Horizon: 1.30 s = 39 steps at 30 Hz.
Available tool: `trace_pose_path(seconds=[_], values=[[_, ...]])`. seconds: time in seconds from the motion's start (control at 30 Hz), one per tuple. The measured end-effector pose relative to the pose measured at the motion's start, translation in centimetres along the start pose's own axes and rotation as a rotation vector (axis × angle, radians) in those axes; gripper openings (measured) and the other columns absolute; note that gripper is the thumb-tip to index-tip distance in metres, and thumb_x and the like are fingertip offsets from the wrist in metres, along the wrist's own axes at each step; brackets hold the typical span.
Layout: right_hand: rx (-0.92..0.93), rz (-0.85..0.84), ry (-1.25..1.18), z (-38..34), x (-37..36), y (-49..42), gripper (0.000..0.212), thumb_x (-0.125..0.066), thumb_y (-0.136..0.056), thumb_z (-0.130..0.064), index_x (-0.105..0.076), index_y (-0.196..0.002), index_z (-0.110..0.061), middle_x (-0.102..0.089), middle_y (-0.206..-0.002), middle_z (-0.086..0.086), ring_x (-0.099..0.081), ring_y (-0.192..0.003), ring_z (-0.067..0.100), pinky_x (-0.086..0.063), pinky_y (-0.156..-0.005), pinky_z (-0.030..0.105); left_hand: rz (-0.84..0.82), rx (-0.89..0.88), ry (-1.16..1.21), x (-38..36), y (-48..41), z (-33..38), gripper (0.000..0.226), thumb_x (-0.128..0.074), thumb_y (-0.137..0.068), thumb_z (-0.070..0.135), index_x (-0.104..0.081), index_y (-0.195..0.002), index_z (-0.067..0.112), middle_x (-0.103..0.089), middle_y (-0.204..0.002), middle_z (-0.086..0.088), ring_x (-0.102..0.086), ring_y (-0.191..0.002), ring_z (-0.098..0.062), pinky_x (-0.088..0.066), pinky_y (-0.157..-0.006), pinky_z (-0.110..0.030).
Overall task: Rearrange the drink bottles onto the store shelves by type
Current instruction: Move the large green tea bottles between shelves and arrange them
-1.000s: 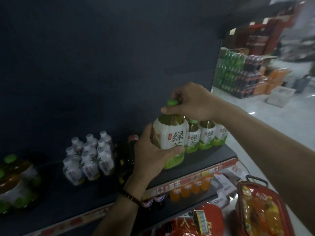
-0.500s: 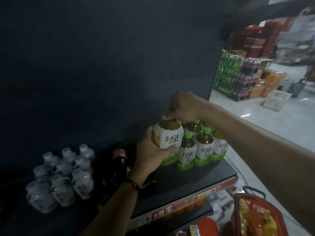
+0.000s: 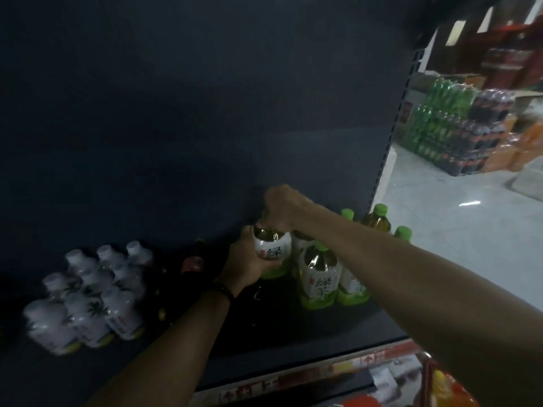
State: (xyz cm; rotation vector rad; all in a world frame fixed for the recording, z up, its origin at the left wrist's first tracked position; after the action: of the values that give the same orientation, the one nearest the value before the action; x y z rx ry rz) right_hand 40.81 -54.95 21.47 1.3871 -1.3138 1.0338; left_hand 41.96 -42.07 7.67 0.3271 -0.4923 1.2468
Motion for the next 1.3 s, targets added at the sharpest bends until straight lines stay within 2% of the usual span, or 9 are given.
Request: trace_pose_path(seconds=[0.2, 0.37, 0.5, 0.73, 0.83, 0.93, 1.03, 1.1, 1.3], values=[[0.013, -0.034, -0.008, 0.8, -1.2, -1.2, 0.029, -0.076, -0.095, -0.037, -0.058, -0.090, -0.015, -0.058, -0.083, 0.000, -0.057, -0.067, 0.013, -0.042, -0.053, 0.025, 0.019, 0.028, -0.058, -1.7, -1.4, -1.2, 0.095, -0.104, -0.058, 0.027, -0.051, -0.137, 0.023, -0.067, -0.120, 0.012, -0.067, -0.105, -0.011, -0.056, -0.083, -0.027], [-0.014, -0.086, -0.057, 1.7, -2.2, -2.0, 0.031, -0.076, -0.097, -0.037, -0.055, -0.093, -0.015, -0.056, -0.094, 0.000, -0.058, -0.080, 0.018, -0.047, -0.066, 0.028, -0.013, 0.024, -0.161, -2.1, -1.9, -1.7, 0.067, -0.101, -0.061, 0.029, -0.067, -0.119, 0.027, -0.073, -0.117, 0.011, -0.072, -0.108, -0.013, -0.061, -0.088, -0.031], [-0.043, -0.095, -0.107, 1.9, -2.7, -2.1, 0.040, -0.073, -0.100, -0.037, -0.063, -0.123, -0.006, -0.057, -0.108, 0.005, -0.058, -0.095, 0.023, -0.048, -0.078, 0.032, 0.001, 0.037, -0.180, -2.2, -1.0, -1.7, 0.088, -0.098, -0.066, 0.034, -0.050, -0.140, 0.027, -0.067, -0.129, 0.008, -0.066, -0.117, -0.014, -0.056, -0.091, -0.029], [-0.093, -0.079, -0.069, 1.2, -2.5, -1.4, 0.044, -0.065, -0.104, -0.040, -0.061, -0.131, -0.005, -0.063, -0.123, 0.010, -0.063, -0.109, 0.029, -0.046, -0.084, 0.033, -0.039, 0.068, -0.217, -1.8, -0.4, -1.1, 0.102, -0.094, -0.070, 0.037, -0.036, -0.153, 0.027, -0.064, -0.142, -0.004, -0.064, -0.128, -0.027, -0.055, -0.105, -0.038], [-0.131, 0.054, -0.117, 1.0, -2.3, 0.1, 0.049, -0.062, -0.104, -0.045, -0.060, -0.133, -0.007, -0.066, -0.130, 0.015, -0.066, -0.114, 0.034, -0.052, -0.088, 0.036, 0.023, 0.044, -0.290, -0.7, -0.1, -0.7, 0.127, -0.081, -0.053, 0.066, -0.025, -0.159, 0.026, -0.059, -0.149, -0.005, -0.060, -0.133, -0.031, -0.052, -0.109, -0.048], [-0.142, 0.265, -0.276, 0.9, -2.6, 2.9, 0.044, -0.064, -0.101, -0.042, -0.061, -0.134, -0.014, -0.070, -0.124, 0.011, -0.067, -0.114, 0.035, -0.057, -0.092, 0.039, 0.068, -0.023, -0.299, 2.1, 2.5, 0.5, 0.082, -0.077, -0.069, 0.051, -0.050, -0.142, 0.027, -0.066, -0.134, -0.005, -0.065, -0.120, -0.026, -0.055, -0.102, -0.044], [-0.122, 0.372, -0.429, -0.1, -4.4, 7.2, 0.018, -0.068, -0.100, -0.029, -0.071, -0.115, -0.020, -0.072, -0.095, -0.001, -0.068, -0.089, 0.020, -0.042, -0.065, 0.017, 0.054, -0.144, -0.223, 5.9, 8.0, 1.9, 0.036, -0.079, -0.088, 0.023, -0.069, -0.123, 0.022, -0.075, -0.110, 0.000, -0.069, -0.093, -0.011, -0.059, -0.087, -0.031], [-0.111, 0.358, -0.458, -1.5, -6.4, 10.1, 0.010, -0.069, -0.099, -0.026, -0.074, -0.108, -0.023, -0.069, -0.081, -0.007, -0.065, -0.069, 0.010, -0.041, -0.059, 0.018, 0.045, -0.168, -0.243, 8.2, 11.6, 1.8, 0.023, -0.079, -0.090, 0.028, -0.072, -0.112, 0.031, -0.075, -0.099, 0.013, -0.070, -0.089, -0.002, -0.061, -0.081, -0.030], [-0.012, 0.261, -0.499, -6.7, -13.5, 15.8, 0.005, -0.073, -0.095, -0.024, -0.073, -0.092, -0.028, -0.069, -0.080, -0.014, -0.065, -0.070, 0.005, -0.054, -0.065, 0.031, -0.236, 0.007, -0.271, 12.8, 20.2, -2.9, 0.011, -0.071, -0.091, 0.051, -0.066, -0.097, 0.044, -0.072, -0.087, 0.022, -0.069, -0.082, 0.004, -0.062, -0.078, -0.034]])
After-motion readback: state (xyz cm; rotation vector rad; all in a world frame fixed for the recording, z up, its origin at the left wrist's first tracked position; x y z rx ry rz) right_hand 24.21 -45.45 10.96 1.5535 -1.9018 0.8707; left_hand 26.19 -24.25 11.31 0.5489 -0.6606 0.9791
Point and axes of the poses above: each hand's wrist, its own y-axis away from the middle knuckle, its own x-axis out of the back of the hand, z = x × y, the point moved 2 cm from there along -y, towards the middle knuckle
